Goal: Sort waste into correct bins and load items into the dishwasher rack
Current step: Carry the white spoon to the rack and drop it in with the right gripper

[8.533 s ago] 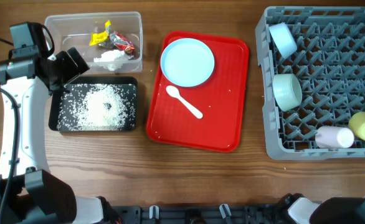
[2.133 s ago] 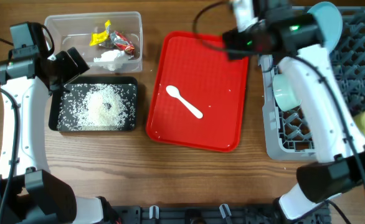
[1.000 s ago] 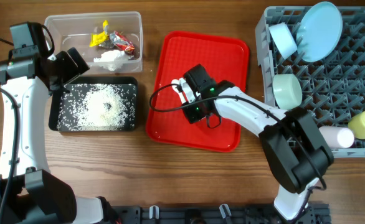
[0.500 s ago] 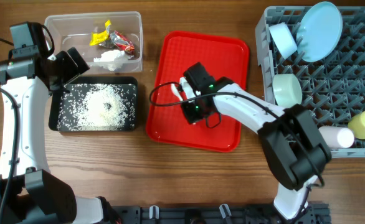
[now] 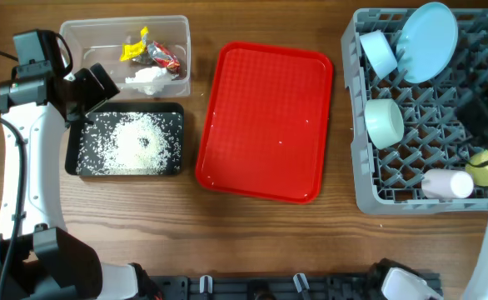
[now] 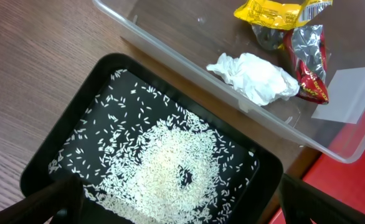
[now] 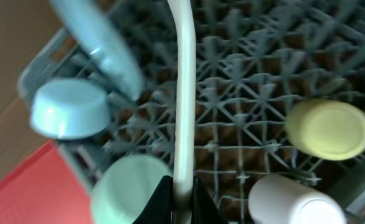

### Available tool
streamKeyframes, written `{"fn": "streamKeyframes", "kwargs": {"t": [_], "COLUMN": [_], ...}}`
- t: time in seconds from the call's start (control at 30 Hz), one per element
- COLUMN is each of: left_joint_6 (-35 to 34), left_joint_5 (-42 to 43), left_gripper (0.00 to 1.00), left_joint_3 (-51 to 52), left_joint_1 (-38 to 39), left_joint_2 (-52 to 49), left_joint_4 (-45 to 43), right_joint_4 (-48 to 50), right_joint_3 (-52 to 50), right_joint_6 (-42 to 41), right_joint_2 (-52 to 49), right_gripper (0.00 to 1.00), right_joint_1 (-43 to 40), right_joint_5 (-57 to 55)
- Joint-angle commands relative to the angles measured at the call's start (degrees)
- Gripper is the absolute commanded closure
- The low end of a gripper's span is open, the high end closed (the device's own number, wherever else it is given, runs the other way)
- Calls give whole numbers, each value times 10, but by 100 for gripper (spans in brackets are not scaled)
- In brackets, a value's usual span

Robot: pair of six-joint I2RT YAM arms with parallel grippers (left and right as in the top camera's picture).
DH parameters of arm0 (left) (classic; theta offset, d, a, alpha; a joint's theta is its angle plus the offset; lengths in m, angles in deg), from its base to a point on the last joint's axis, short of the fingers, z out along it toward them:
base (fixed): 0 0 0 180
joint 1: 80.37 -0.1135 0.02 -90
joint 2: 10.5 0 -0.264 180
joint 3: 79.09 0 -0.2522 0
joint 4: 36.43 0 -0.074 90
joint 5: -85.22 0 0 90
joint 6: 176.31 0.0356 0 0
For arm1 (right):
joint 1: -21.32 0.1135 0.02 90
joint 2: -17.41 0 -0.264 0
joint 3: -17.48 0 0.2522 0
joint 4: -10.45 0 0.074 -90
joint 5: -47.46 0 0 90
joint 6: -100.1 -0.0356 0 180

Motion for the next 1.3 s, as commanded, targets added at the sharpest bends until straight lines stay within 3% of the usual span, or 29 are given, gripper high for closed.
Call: {"fn": "streamKeyframes", "kwargs": {"t": [0.0, 0.17, 0.37, 0.47, 0.53, 0.6, 0.67, 0.7, 0.87, 0.93, 0.97, 1.03, 1.13, 1.27], "left_joint_6": [-5, -5, -5, -5, -5, -5, -5, -5, -5, -5, -5, -5, -5, -5], "left_joint_5": [-4, -3, -3, -4, -4, -3, -3, -3, -3, -3, -4, -3, -3, -3], "left_gripper": [0, 0, 0, 0, 0, 0, 0, 0, 0, 0, 0, 0, 0, 0], "left_joint_3": [-4, -4, -4, -4, -4, -4, -4, -4, -4, -4, -4, -4, -4, -4], "left_joint_1": [-3, -2, -2, -2, -2, -2, -2, -2, -3, -2, -2, -2, -2, -2], "left_joint_2": [0, 0, 0, 0, 0, 0, 0, 0, 0, 0, 0, 0, 0, 0], "left_joint_4": [-2, -2, -2, -2, -2, -2, -2, -2, -2, -2, -2, -2, -2, -2], "right_joint_4": [-18, -112, -89, -8, 10, 18, 19, 20, 27, 34, 44, 37, 5, -96], "right_joint_3": [3, 2, -2, -2, -2, -2, -2, -2, -2, -1, 4, 15, 20, 20], "right_joint_6": [-92, -374, -394, -280, -277, -277, -276, -276, -217, -142, -16, 115, 191, 188], "right_joint_2": [-60, -111, -114, -114, -114, -114, -114, -114, -111, -85, -53, 6, 153, 251], "right_gripper": [96, 96, 91, 96, 93, 79, 52, 48, 50, 54, 55, 48, 4, 0], "right_joint_1": [-47, -56, -56, -56, -56, -56, -56, -56, -56, -56, -46, -18, 85, 169], "right_joint_5": [-8, -94, -99, -66, -65, -60, -49, -49, -2, 48, 121, 209, 210, 221]}}
